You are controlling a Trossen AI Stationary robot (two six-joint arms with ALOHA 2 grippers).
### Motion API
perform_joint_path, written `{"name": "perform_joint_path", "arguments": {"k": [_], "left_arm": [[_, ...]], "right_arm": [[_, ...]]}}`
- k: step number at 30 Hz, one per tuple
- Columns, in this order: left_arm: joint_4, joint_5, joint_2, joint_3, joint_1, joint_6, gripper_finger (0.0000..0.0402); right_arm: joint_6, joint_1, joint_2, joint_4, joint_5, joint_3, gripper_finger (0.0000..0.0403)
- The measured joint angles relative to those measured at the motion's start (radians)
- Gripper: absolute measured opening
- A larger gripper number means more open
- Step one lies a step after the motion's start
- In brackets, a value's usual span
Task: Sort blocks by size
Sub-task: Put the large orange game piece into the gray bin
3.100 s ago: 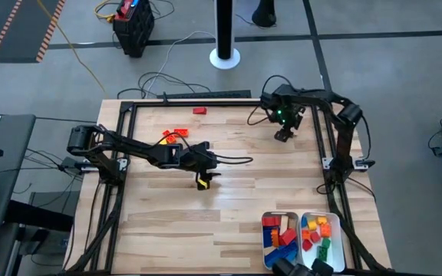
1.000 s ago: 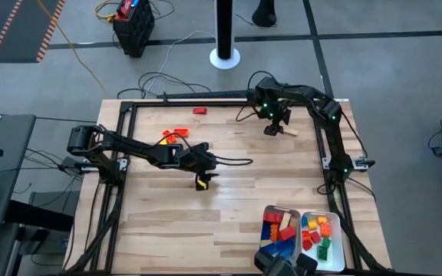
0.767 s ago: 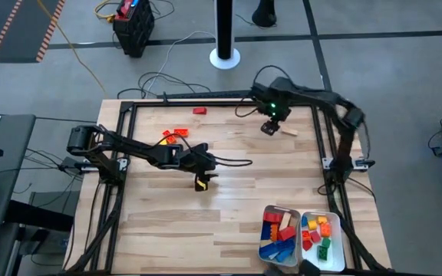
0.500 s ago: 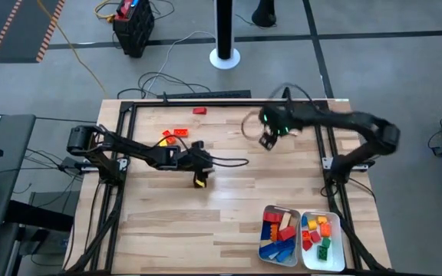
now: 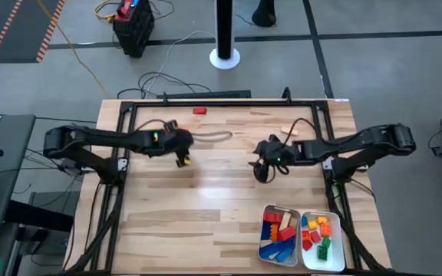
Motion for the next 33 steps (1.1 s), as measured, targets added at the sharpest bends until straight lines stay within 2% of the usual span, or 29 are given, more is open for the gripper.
{"name": "perform_joint_path", "arguments": {"k": [3,7,12,18,22,28,31,33], "left_arm": [[-0.045,0.026,-0.010,0.000,0.105,0.042,0.0201],[-0.045,0.209,0.029,0.000,0.251,0.130,0.0201],[-0.088,0.232,0.099,0.040,0.359,0.249,0.0207],[-0.114,0.286,0.160,0.101,0.401,0.375,0.0253],[-0.111,0.296,0.253,0.141,0.428,0.405,0.0278],[-0.146,0.330,0.402,0.212,0.458,0.443,0.0281],[-0.176,0.341,0.426,0.237,0.460,0.441,0.0275],[-0.196,0.341,0.426,0.249,0.455,0.436,0.0257]], "right_arm": [[-0.056,0.042,0.026,0.069,0.016,0.000,0.0265],[-0.120,0.089,0.064,0.159,0.018,0.000,0.0265],[-0.129,0.150,0.100,0.195,0.017,0.000,0.0265],[-0.122,0.197,0.117,0.214,0.017,0.000,0.0265],[-0.121,0.201,0.121,0.225,0.017,0.000,0.0265],[-0.110,0.226,0.131,0.229,0.017,0.000,0.0265],[-0.106,0.245,0.131,0.226,0.017,0.000,0.0265],[-0.106,0.253,0.131,0.222,0.018,0.000,0.0265]]}}
